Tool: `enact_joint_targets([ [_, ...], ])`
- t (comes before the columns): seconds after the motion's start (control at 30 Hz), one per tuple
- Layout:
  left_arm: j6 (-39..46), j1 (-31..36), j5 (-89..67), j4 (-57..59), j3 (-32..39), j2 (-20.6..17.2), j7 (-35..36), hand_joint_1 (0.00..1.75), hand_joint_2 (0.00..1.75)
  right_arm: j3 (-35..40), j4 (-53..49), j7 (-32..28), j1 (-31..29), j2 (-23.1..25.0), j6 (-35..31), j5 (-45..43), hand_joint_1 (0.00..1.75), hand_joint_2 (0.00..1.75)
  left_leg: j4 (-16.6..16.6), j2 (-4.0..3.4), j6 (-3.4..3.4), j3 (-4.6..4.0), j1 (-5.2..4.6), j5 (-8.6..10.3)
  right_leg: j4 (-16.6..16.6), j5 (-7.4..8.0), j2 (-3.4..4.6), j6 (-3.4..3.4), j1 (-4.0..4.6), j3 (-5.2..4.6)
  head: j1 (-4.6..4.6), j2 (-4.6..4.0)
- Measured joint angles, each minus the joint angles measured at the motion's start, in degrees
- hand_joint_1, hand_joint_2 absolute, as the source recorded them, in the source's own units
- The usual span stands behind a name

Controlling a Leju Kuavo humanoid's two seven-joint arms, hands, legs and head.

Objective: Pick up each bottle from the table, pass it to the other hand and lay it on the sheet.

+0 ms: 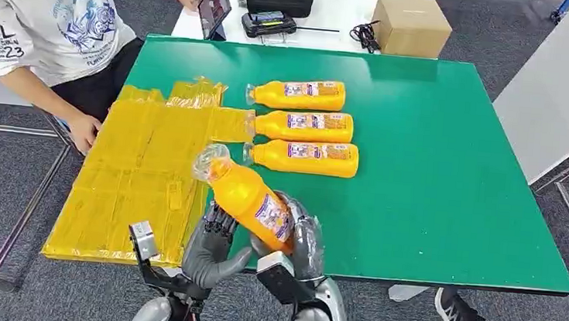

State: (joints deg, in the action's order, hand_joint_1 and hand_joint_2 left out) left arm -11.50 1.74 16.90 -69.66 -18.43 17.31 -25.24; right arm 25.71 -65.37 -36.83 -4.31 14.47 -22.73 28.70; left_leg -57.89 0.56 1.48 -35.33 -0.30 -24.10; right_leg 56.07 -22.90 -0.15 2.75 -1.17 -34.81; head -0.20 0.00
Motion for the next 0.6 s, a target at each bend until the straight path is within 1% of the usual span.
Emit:
enact_joint_targets([
  [0.17, 0.15, 0.17, 0.11, 0.59, 0.11, -0.37, 0.02, 0.00, 1.75, 1.73, 2.93, -0.11, -0.91, 0.83, -0.17, -0.09, 1.75, 1.75, 0.00, 0.02, 0.01, -0.02, -0.04, 0.00, -0.01, 0.00, -0.01, 0.00, -0.03, 0.01, 0.02, 0.00],
  [0.6, 0.79, 0.33, 0.07, 1.22, 0.90, -0.85, 0.02, 0.00, 1.75, 4.43, 4.35, 0.85, -1.50, 0.87, 0.66, 0.13, 1.75, 1.75, -0.01, 0.01, 0.01, -0.03, -0.02, 0.00, -0.01, 0.00, 0.00, 0.00, -0.02, -0.03, 0.02, 0.00],
])
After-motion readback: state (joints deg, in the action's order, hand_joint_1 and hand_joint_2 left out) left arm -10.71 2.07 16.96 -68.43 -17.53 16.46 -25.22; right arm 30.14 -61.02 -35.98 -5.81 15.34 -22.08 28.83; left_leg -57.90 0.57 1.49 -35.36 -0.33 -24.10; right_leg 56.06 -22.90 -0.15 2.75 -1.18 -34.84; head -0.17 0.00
